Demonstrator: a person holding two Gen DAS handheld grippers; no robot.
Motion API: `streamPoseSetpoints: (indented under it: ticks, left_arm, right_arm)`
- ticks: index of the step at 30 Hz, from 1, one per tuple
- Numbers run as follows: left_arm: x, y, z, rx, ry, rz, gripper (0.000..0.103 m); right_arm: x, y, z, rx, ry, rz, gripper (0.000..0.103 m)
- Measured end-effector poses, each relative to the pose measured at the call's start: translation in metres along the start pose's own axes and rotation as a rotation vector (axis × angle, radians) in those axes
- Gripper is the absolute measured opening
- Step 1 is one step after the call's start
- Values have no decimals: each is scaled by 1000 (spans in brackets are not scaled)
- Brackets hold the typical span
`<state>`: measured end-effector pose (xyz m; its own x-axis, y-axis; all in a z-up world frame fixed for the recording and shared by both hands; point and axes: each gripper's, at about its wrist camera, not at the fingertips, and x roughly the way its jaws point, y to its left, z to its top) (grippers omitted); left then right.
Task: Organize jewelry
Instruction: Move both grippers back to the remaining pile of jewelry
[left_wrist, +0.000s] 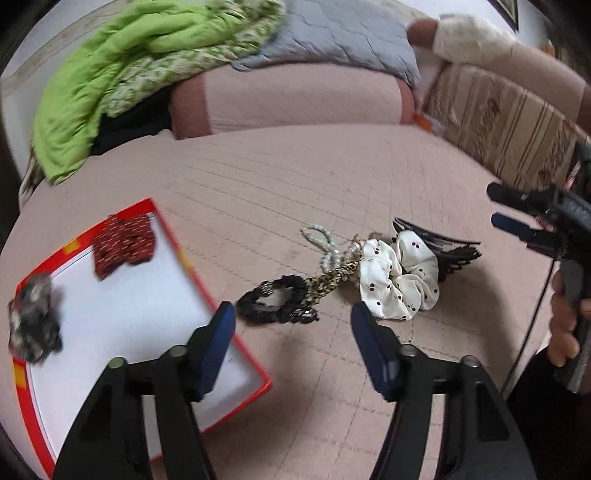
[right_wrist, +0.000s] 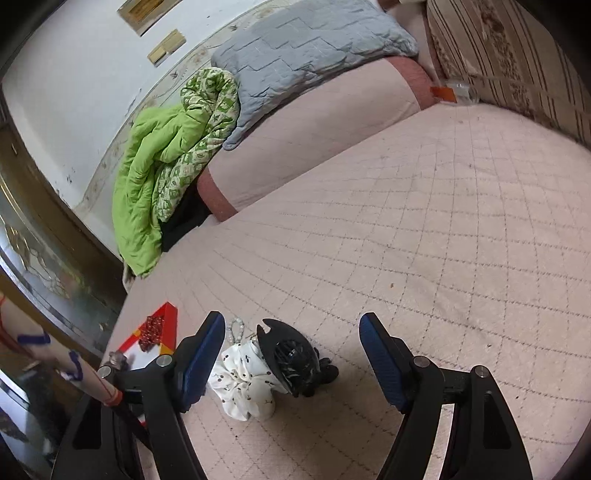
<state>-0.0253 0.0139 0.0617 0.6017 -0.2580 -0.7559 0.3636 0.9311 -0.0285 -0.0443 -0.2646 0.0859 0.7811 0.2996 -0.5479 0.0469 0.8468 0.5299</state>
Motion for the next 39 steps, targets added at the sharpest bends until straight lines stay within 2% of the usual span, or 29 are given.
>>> streamPoseSetpoints:
  ticks: [2, 5, 7, 9, 12, 15, 19, 23, 25, 29, 35, 39]
  left_arm:
    - [10, -2, 5, 9, 16, 1, 58]
    - [29, -5, 12, 25, 58, 5, 48]
    - [43, -6, 13, 39, 106, 16, 32]
    - [56, -5, 13, 33, 141, 25, 21]
    - [57, -4, 12, -1, 126, 3, 9]
    - [39, -1, 14, -61, 66, -57, 9]
    - [11, -1, 21, -94, -5, -100, 9]
    - [-17, 6, 27, -160, -64, -219, 9]
    - [-26, 7, 28, -174, -81, -254, 9]
    - [-33, 8, 23, -187, -87, -258, 9]
    - [-33, 8, 14, -195, -83, -270, 9]
    - [-34, 10, 11, -206, -83, -275, 9]
  right_arm:
    - [0, -2, -1, 7, 10, 18, 80]
    - [-2, -1, -1, -5, 8, 35, 80]
    - [-2, -1, 0, -8, 5, 41, 80]
    - [-2, -2, 0, 1, 6, 46, 80]
    - [-1, -6, 1, 11, 11, 52, 80]
    - [0, -6, 1, 12, 11, 49, 80]
    - [1, -6, 1, 14, 16, 51, 80]
    - [2, -7, 2, 16, 22, 34, 80]
    - [3, -9, 1, 21, 27, 17, 80]
    - [11, -16, 1, 38, 62, -10, 80]
    - [38, -26, -6, 88, 177, -18, 80]
    - [48, -13, -11, 18, 205, -31, 80]
